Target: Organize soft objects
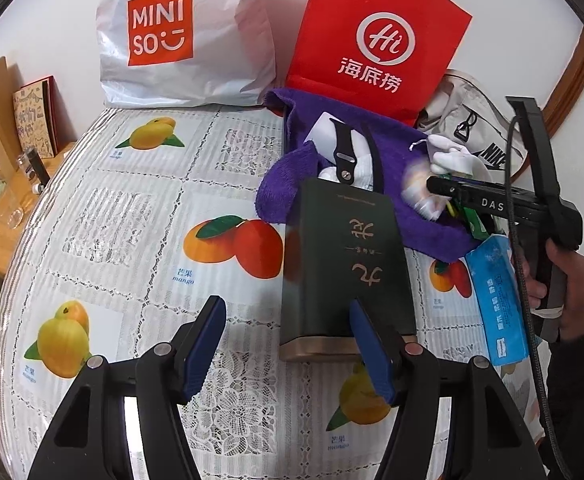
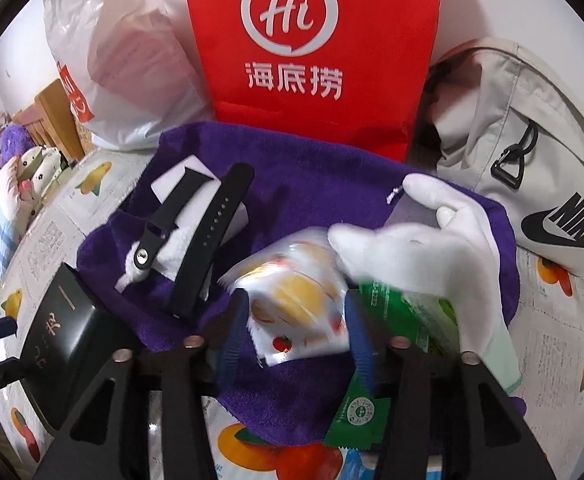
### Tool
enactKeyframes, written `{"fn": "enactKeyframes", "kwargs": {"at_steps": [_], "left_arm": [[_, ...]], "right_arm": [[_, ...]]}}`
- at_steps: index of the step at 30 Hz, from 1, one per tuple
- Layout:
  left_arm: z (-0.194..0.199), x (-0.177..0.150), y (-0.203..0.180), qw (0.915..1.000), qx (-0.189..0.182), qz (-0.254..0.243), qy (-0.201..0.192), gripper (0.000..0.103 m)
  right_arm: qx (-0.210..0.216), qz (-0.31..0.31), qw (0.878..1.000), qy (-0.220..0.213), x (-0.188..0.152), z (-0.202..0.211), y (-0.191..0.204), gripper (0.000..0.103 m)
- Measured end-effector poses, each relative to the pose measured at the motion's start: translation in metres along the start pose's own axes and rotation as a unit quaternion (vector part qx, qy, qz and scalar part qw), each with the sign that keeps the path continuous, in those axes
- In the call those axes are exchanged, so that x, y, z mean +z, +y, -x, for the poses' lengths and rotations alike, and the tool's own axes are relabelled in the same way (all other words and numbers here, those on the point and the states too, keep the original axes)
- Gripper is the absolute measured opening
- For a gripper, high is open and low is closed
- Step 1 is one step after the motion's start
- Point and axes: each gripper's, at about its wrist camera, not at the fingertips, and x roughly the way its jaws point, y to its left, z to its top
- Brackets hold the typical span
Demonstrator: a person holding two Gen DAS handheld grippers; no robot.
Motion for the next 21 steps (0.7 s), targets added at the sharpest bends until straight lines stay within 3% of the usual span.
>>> {"fn": "enactKeyframes", "kwargs": {"at_steps": [5,10,12,14,21], "left_arm": [[0.006,-0.003,-0.002,1.0,0.004,-0.003,-0.002,0.062],[0.025,-0.01,-0.011,0.9998,-0.002,-0.011,-0.014,0.062],[0.033,-0.013,-0.016,0.9997,-0.01,-0.013,-0.017,0.064],[0.039,-0.015,-0.02,0.9996,-0.015,-0.013,-0.018,0.067],[0.067,-0.023,-0.044,0.9988,-0.007,-0.021,-0.043,0.069]], "right_arm": [[0.004,-0.02,1.0,-0.003,-0.002,0.011,-0.003,0.055],[0.005,-0.041,0.999,-0.032,-0.014,0.051,-0.004,0.055],[-0.008,-0.054,0.997,-0.046,-0.021,0.069,-0.007,0.06],[-0.021,-0.071,0.995,-0.062,-0.031,0.092,-0.013,0.077],[-0.039,-0.087,0.991,-0.095,-0.072,0.165,-0.022,0.081]]}}
